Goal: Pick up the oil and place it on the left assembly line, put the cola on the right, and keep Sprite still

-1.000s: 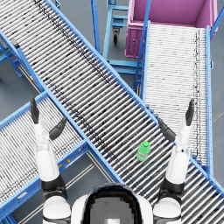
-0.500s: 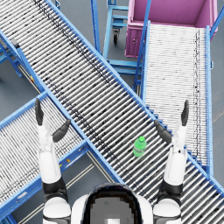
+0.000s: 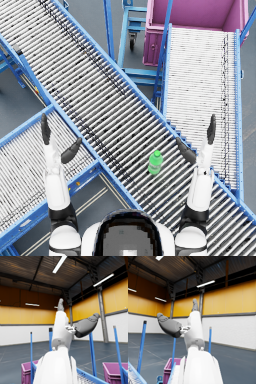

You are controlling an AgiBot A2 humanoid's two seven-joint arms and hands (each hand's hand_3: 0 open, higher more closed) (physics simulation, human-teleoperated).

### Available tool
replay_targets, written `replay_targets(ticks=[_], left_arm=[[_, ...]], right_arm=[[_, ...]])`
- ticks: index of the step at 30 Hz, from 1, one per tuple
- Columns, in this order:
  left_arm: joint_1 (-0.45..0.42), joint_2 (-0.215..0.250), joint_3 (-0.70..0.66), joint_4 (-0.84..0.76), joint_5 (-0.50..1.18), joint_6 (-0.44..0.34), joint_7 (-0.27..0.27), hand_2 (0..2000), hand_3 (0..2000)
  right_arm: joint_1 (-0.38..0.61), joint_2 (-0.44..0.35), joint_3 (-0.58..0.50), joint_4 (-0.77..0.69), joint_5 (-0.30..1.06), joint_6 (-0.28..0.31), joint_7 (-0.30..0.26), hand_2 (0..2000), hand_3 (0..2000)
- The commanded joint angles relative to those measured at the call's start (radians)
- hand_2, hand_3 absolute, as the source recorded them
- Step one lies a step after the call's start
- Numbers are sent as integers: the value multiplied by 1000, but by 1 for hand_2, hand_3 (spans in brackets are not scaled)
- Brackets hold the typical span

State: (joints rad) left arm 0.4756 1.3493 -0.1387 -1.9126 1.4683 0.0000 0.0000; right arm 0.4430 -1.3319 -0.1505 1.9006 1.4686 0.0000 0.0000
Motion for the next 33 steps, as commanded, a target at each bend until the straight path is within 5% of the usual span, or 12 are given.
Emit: replay_targets(ticks=[1,33], left_arm=[[0,0,0,-1,0,0,0,0,0],[-1,8,3,-6,0,0,0,0,0]], right_arm=[[13,3,6,10,0,0,0,0,0],[14,-10,6,1,0,0,0,0,0]])
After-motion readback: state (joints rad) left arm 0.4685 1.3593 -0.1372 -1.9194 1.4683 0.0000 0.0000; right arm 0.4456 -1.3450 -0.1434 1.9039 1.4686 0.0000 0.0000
